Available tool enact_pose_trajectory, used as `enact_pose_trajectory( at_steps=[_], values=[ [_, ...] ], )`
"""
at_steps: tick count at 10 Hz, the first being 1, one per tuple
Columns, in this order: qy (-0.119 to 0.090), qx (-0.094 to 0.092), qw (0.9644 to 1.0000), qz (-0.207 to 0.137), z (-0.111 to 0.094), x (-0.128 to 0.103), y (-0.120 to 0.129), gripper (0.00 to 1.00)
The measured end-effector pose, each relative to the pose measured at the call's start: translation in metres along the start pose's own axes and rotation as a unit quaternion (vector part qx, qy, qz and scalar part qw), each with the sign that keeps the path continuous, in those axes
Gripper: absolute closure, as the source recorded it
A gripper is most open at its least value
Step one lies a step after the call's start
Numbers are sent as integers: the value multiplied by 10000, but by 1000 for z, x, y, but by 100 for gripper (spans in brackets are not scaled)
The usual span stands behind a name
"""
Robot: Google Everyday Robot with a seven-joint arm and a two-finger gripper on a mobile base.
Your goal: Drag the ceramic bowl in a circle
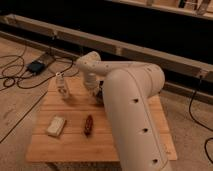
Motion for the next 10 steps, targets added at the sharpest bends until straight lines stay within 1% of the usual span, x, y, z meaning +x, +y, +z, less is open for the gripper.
enact_pose_trajectory(
  at_steps=[1, 2, 3, 5, 6, 8, 10],
  values=[
    [-28, -14, 9999, -164, 2, -13, 13, 100],
    [-35, -22, 9996, -289, 4, -21, 24, 100],
    [-43, -45, 9991, -425, 4, -27, 37, 100],
    [-44, -108, 9977, -669, 0, -31, 65, 100],
    [-32, -123, 9968, -783, -4, -28, 78, 100],
    [27, -152, 9959, -890, -13, -19, 96, 100],
    [188, -250, 9956, -881, -19, 1, 114, 100]
  ],
)
